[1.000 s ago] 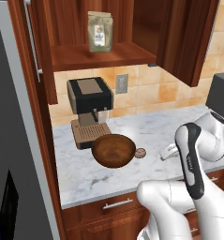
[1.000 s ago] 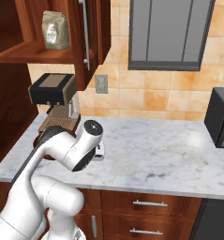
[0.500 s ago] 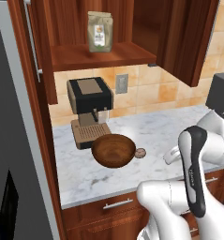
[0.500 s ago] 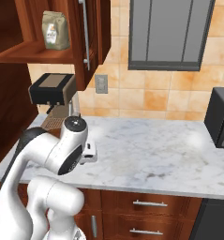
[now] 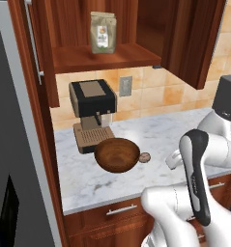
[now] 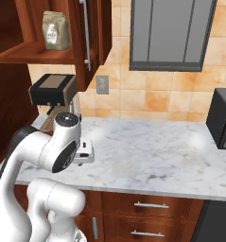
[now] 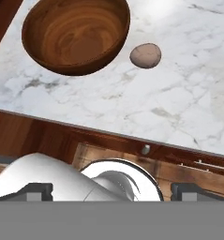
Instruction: Pick the egg and butter from the fridge and place them by the bowl for mixing.
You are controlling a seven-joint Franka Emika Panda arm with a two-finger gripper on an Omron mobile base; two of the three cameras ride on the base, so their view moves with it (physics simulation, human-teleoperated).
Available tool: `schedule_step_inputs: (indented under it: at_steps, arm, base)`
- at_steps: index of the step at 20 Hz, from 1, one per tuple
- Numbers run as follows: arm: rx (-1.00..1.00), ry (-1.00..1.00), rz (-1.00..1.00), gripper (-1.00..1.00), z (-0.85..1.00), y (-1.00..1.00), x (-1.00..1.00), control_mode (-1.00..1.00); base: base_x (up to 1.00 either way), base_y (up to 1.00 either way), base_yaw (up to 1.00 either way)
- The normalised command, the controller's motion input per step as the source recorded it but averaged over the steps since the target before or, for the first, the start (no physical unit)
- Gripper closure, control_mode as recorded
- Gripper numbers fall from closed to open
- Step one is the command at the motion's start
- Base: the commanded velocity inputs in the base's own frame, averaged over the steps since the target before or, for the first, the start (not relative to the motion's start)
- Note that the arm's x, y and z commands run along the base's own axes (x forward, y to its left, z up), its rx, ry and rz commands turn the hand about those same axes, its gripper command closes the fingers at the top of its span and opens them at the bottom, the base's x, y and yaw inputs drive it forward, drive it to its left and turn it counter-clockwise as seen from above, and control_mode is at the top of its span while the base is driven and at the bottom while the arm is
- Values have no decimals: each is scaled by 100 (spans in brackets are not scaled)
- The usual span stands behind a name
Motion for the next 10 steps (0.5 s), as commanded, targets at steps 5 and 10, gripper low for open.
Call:
schedule_step_inputs:
  at_steps: [5, 10]
  arm:
    - [0, 0, 0, -100, 0, 0, 0, 100]
    - [0, 0, 0, -100, 0, 0, 0, 100]
  base:
    - [-45, 0, 3]
    - [-74, -6, 11]
